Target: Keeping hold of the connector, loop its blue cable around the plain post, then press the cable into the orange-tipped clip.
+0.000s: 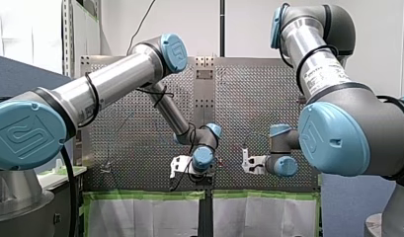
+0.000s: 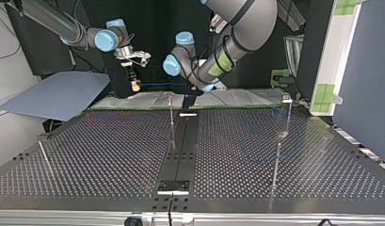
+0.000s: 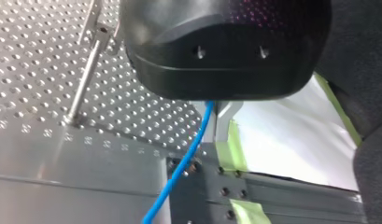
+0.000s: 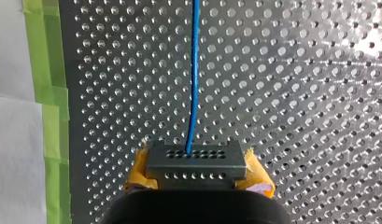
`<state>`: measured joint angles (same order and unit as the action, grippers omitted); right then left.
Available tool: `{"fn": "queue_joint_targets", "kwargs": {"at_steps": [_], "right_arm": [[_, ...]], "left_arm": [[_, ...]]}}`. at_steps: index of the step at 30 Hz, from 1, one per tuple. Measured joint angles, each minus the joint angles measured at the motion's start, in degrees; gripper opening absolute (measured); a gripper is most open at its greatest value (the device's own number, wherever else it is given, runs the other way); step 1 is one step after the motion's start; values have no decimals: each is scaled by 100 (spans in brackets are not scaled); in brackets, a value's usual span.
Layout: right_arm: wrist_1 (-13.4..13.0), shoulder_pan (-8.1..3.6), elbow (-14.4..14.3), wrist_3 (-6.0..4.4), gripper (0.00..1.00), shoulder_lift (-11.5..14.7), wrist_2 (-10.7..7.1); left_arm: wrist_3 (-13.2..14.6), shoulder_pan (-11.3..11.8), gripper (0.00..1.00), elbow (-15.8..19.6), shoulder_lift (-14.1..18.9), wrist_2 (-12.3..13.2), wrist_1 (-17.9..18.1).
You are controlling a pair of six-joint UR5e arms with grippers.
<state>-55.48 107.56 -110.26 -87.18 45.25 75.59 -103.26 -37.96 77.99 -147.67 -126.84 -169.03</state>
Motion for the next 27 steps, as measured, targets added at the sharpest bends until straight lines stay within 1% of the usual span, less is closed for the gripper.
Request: {"fn": "queue_joint_targets", "kwargs": {"at_steps": [6,13,16,21,27], "right_arm": [[33,-41,48,-15,0,-1,-8],[166,-93,153,-15,0,2,-16],[221,-123,197,-17,0,2,-16],[267,-182,259,-20,0,3,-17],[371,-253,351,-20,0,3,-15]], "left_arm": [[-55,-17,0,136,124,-100,325],[-63,26,0,429,469,89,702],[-57,26,0,471,546,92,866],[-59,23,0,480,575,108,1130],[-21,29,0,478,577,296,1459]]}}
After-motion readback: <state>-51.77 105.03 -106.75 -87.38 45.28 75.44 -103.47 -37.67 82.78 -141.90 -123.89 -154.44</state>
